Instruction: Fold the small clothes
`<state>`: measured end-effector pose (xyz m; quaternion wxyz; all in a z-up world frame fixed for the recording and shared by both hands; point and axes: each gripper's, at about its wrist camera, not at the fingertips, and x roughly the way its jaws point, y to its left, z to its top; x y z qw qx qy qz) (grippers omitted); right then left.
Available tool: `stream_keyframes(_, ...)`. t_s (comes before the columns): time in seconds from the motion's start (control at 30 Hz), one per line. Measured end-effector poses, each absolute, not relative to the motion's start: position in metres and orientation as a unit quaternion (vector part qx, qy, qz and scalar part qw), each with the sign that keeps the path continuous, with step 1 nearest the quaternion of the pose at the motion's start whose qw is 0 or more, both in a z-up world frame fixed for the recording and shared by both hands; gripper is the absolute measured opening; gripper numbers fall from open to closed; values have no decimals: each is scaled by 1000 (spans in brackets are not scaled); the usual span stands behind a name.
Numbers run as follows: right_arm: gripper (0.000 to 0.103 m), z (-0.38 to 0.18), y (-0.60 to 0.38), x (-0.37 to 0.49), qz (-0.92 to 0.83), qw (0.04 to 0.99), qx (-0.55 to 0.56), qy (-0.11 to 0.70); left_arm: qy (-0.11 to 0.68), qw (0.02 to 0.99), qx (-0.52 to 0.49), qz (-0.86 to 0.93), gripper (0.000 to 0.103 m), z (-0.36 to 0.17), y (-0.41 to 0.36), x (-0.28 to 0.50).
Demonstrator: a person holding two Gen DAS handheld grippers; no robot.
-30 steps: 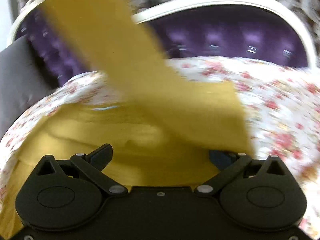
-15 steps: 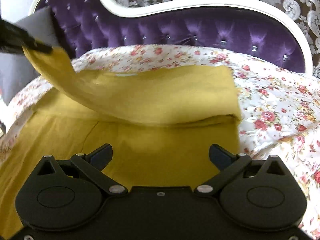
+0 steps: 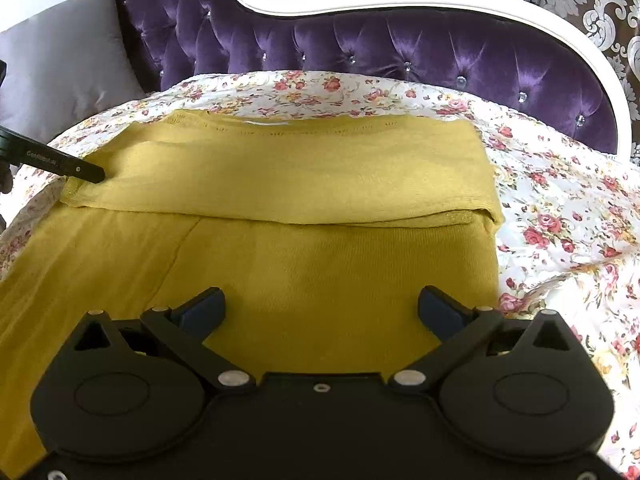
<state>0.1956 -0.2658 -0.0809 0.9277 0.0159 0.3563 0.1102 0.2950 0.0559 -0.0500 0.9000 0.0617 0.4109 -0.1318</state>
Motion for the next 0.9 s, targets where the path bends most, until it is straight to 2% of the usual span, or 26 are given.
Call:
stream_keyframes(0.27,103,-81,-266,194,109,929,17,354,374,925,59,-30,24,-41,71,289)
stream_keyframes(0.33,102,-79,-266,194,109,929,17,354,358,931,53,-34,27,-31,68,283)
stream_keyframes(0.4,102,-70,-268,192,107,935,16,339,344,936,55,-51,38,-23,60,277)
stream_keyframes(0.53,102,-42,-268,200,109,952,2,287,332,938,56,-81,51,-18,33,279)
stream_keyframes(0.7,102,-33,-264,253,115,954,22,276,330,935,72,-112,78,-26,-9,288)
stream_keyframes(0.77,102,-40,-260,274,109,952,18,285,331,933,81,-116,82,-33,-19,292)
stream_keyframes(0.9,102,-63,-261,304,95,944,16,317,346,926,100,-111,83,-54,-29,303)
